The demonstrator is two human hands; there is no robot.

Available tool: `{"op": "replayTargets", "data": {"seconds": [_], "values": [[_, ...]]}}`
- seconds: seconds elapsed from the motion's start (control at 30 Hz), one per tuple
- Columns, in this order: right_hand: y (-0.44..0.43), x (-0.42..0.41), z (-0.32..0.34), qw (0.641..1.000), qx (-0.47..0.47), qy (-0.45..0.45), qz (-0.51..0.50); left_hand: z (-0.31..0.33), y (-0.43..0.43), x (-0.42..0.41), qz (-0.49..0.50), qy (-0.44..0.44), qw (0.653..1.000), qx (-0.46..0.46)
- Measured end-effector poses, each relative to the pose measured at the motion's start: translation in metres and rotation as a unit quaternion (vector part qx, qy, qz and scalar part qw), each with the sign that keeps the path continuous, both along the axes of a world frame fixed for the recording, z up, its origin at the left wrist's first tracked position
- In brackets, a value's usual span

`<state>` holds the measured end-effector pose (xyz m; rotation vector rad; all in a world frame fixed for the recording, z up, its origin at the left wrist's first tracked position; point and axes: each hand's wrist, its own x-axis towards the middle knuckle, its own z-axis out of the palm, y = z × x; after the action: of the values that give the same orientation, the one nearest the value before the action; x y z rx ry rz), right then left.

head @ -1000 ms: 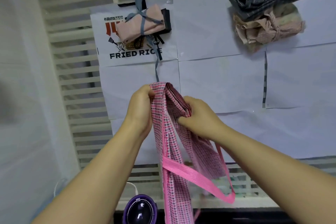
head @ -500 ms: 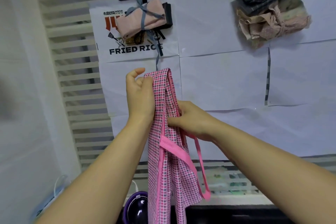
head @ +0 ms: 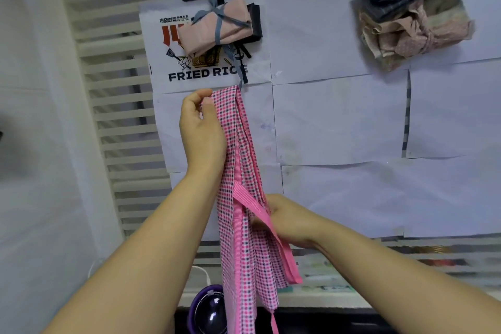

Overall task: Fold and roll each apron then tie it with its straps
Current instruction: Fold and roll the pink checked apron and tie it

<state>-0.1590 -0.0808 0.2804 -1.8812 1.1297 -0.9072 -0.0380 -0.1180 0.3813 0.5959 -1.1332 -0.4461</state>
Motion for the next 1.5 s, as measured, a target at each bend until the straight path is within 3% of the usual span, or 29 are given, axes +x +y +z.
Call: {"op": "replayTargets", "data": {"seconds": [0.2,0.5,0.57,0.63,0.7,0.8,0.87,1.03,1.13,1.2,1.3,1.43,1.5], "values": [[-0.001,0.007,-0.015,1.0,0.019,-0.015,0.012,-0.004,-0.004,0.004,-0.04,-0.008,0.999,0.018],[0.002,0.018,-0.034,0.99,0.098,-0.066,0.075,-0.008,-0.008,-0.002,0.074,0.041,0.996,0.011],[0.003,0.016,-0.026,0.974,0.139,-0.135,0.117,-0.008,-0.006,-0.003,0.094,0.035,0.995,0.004],[0.002,0.013,-0.008,0.94,0.17,-0.262,0.137,-0.007,-0.005,-0.002,0.11,0.032,0.993,-0.005],[0.003,0.007,0.011,0.92,0.154,-0.332,0.142,-0.006,-0.003,-0.003,0.123,0.031,0.992,-0.011],[0.008,0.007,0.027,0.959,0.064,-0.259,0.098,-0.006,-0.001,-0.008,0.135,0.035,0.99,-0.022],[0.009,0.009,0.031,0.967,0.043,-0.244,0.062,-0.006,0.001,-0.012,0.128,0.035,0.991,-0.023],[0.004,0.007,0.032,0.978,0.009,-0.208,-0.031,-0.006,-0.004,-0.011,0.037,-0.006,0.998,0.051],[0.001,0.004,0.033,0.977,0.016,-0.207,-0.046,-0.007,-0.004,-0.008,-0.131,-0.057,0.979,0.146],[-0.001,-0.001,0.034,0.966,0.048,-0.249,-0.051,-0.012,0.002,-0.004,-0.199,-0.072,0.962,0.174],[-0.007,-0.01,0.036,0.938,0.088,-0.328,-0.07,-0.037,0.008,0.006,-0.201,-0.107,0.948,0.224],[-0.018,-0.021,0.034,0.897,0.08,-0.412,-0.14,-0.079,0.029,0.001,-0.302,-0.196,0.882,0.304],[-0.021,-0.024,0.033,0.888,0.074,-0.42,-0.174,-0.093,0.035,-0.004,-0.289,-0.231,0.88,0.297]]}}
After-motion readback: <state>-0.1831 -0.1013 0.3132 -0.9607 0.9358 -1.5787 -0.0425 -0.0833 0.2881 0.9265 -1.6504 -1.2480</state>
